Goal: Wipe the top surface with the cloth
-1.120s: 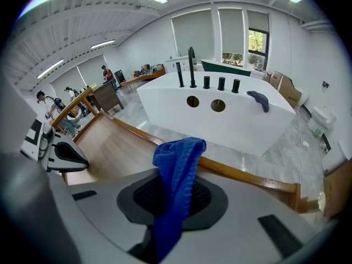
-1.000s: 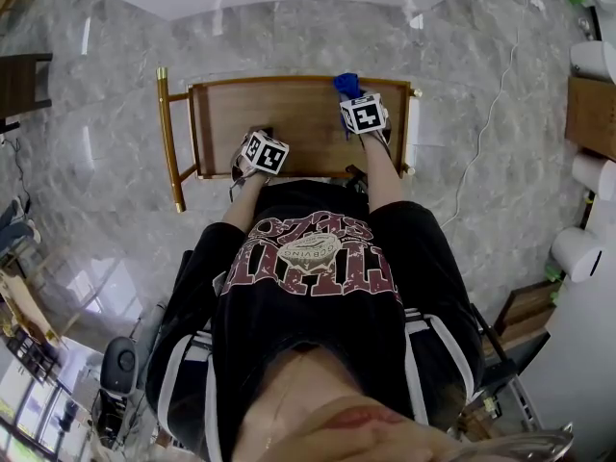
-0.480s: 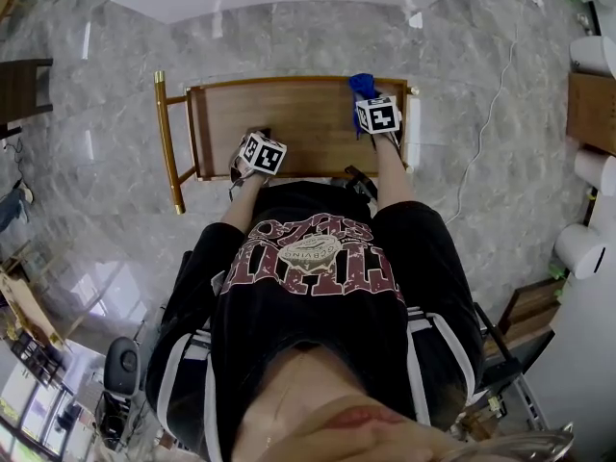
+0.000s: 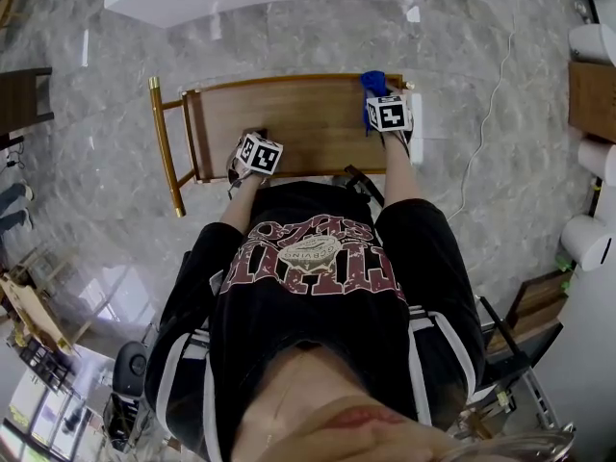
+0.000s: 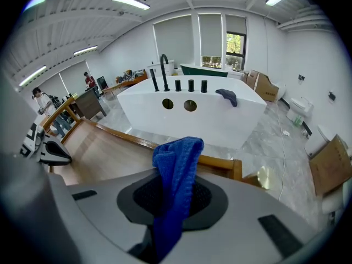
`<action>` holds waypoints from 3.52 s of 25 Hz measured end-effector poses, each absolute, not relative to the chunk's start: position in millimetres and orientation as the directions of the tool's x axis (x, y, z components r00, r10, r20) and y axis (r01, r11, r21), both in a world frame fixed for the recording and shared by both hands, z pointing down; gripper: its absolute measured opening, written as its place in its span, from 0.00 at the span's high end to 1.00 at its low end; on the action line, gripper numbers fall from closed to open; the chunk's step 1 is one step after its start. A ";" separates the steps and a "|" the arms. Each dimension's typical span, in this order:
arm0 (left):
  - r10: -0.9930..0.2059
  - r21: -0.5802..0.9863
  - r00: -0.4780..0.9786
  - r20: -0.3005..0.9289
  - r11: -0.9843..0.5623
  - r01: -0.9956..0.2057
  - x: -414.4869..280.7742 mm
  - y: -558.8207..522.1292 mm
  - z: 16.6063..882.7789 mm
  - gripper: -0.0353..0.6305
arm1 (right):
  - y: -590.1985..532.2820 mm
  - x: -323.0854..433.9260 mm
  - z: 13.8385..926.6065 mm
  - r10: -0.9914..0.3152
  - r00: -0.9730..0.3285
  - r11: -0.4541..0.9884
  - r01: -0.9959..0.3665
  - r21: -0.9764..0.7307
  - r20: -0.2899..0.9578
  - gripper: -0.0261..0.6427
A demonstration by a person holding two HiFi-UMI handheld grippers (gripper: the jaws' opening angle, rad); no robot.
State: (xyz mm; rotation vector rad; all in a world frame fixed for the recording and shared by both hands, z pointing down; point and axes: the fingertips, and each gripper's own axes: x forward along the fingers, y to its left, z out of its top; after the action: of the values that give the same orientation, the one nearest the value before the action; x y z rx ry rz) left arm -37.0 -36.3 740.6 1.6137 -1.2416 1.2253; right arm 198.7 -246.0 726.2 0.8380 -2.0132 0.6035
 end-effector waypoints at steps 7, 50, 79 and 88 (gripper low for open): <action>-0.252 0.010 0.074 0.965 -0.246 -0.969 -30.5 -34.3 739.6 0.87 | -251.7 227.4 725.2 -0.370 -0.365 0.640 -0.767 -0.051 0.854 0.86; -0.278 0.020 0.086 0.957 -0.232 -0.973 -31.3 -28.8 741.7 0.87 | -180.9 287.0 719.6 -0.397 -0.249 0.571 -0.821 0.026 0.884 0.86; -0.387 -0.004 0.120 0.914 -0.305 -0.952 -21.8 -15.0 725.9 0.87 | -145.1 215.6 721.8 -0.357 -0.261 0.619 -0.785 0.019 0.897 0.86; -0.379 -0.007 0.110 0.919 -0.295 -0.956 -33.8 2.0 726.2 0.87 | -134.1 186.5 717.5 -0.335 -0.286 0.661 -0.750 0.007 0.898 0.86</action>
State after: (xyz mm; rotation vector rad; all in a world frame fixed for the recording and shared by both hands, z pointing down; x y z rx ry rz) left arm -33.8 2.0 726.2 1.7591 -1.3041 1.1655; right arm 186.5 -134.1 717.5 0.8554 -1.8823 0.5235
